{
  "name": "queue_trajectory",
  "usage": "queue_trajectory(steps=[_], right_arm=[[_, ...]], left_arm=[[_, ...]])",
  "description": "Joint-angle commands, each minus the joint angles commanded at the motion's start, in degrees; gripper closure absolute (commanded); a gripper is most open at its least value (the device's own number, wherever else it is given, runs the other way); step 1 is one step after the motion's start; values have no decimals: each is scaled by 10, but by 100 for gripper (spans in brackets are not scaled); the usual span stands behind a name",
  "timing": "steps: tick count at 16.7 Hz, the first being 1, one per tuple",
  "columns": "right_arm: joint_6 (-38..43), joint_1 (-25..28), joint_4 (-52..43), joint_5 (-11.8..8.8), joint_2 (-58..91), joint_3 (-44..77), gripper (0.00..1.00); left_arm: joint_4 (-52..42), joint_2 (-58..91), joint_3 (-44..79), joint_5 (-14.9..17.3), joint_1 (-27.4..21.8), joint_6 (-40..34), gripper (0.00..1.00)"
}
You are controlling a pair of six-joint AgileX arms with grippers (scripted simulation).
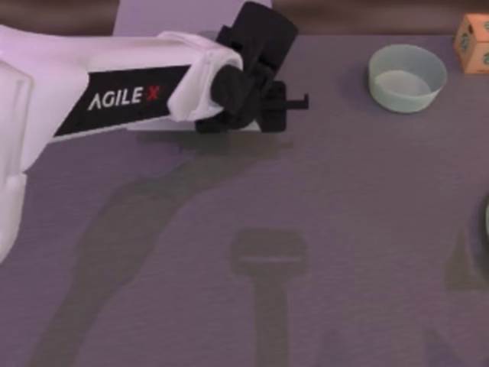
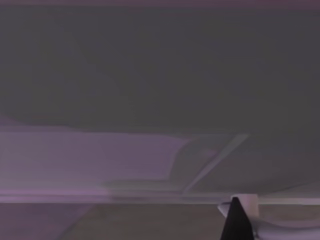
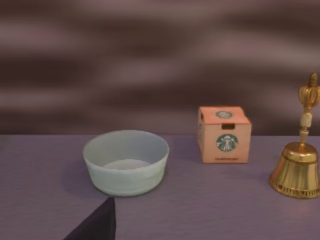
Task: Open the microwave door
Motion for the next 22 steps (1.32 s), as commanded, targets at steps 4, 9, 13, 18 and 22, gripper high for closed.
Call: queue_trajectory(steps=[4,9,13,18,22], right_arm=[[0,0,0,0,0,0,0],[0,0,0,0,0,0,0],[0,0,0,0,0,0,0],[0,0,0,0,0,0,0],[0,0,0,0,0,0,0]], left_arm=[[0,0,0,0,0,0,100],[3,-26,-44,2,-21,-7,100],[19,-48,-74,-12,-20,-18,100],[20,-48,-74,-13,-20,-18,100],[20,-48,-74,-13,-20,-18,100]])
